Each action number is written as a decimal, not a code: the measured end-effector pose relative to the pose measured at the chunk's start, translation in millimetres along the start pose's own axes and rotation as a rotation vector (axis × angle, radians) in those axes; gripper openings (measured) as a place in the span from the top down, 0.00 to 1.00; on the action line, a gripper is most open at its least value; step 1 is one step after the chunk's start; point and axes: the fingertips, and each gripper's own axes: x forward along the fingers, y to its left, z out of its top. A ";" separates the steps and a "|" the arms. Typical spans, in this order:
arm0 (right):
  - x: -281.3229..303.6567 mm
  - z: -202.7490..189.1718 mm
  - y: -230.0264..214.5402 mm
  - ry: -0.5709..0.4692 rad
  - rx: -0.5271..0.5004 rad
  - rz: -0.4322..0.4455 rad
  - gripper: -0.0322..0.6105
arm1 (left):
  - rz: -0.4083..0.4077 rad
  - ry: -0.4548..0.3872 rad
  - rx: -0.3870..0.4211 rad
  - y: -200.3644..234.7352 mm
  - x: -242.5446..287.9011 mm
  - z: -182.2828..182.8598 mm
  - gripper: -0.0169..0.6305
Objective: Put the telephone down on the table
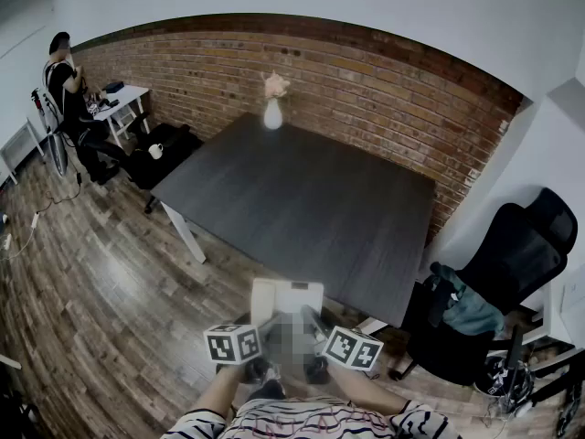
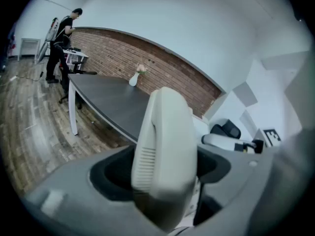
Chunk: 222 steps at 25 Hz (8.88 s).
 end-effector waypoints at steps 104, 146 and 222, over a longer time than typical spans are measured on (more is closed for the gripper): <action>407.4 293.1 -54.5 -0.232 0.208 -0.096 0.60 | -0.187 0.121 0.141 165.3 330.6 383.1 0.43; 661.3 447.2 -192.3 -0.365 0.333 -0.207 0.59 | -0.299 0.265 0.220 271.8 617.2 546.8 0.42; 677.8 461.7 -201.1 -0.259 0.014 -0.315 0.76 | -0.176 0.082 0.434 290.5 638.1 591.9 0.64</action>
